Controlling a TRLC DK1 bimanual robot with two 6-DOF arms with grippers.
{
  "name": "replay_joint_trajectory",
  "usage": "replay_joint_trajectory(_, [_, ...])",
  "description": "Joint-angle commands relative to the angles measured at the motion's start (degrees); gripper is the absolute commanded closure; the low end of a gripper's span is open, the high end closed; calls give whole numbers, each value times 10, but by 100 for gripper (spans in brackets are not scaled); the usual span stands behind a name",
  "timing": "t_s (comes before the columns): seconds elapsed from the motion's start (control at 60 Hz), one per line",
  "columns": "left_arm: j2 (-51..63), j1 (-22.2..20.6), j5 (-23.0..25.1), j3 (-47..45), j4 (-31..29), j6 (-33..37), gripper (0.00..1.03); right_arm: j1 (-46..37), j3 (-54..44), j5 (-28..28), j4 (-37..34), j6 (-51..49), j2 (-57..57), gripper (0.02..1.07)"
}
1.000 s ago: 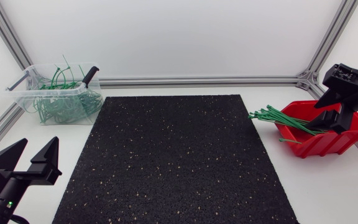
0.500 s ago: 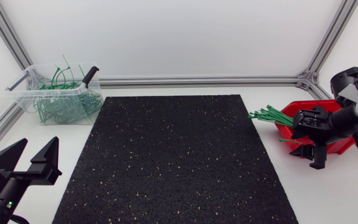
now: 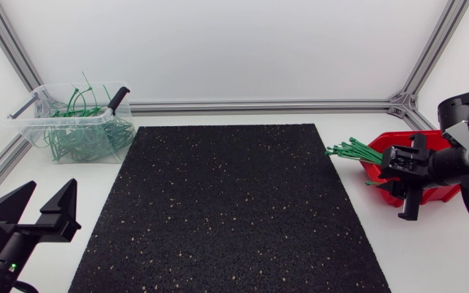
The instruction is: Take a green cable tie from the red box, thread the tail through the head to close it, then place it in the transparent bin on the left.
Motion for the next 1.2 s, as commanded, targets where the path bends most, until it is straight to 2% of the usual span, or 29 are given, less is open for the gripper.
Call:
replay_joint_trajectory(0.0, [-3,-1,0,-23,-12,-10,4,4,-22,-5,12,3,-7,81])
replay_joint_trajectory(0.217, [-3,0,0,-23,-12,-10,4,10,-53,-4,50,4,-19,86])
replay_joint_trajectory(0.567, [-3,0,0,-23,-12,-10,4,10,-61,-17,81,13,-35,101])
replay_joint_trajectory(0.683, [-3,0,0,-23,-12,-11,4,8,-57,-31,81,19,-63,101])
replay_joint_trajectory(0.817, [-3,0,0,-23,-12,-11,4,0,-37,-53,59,30,-109,101])
replay_joint_trajectory(0.95, [-3,0,0,-23,-12,-10,4,-12,1,-78,8,40,-166,101])
replay_joint_trajectory(1.183, [-3,0,0,-23,-12,-11,4,-29,92,-170,-90,91,-254,101])
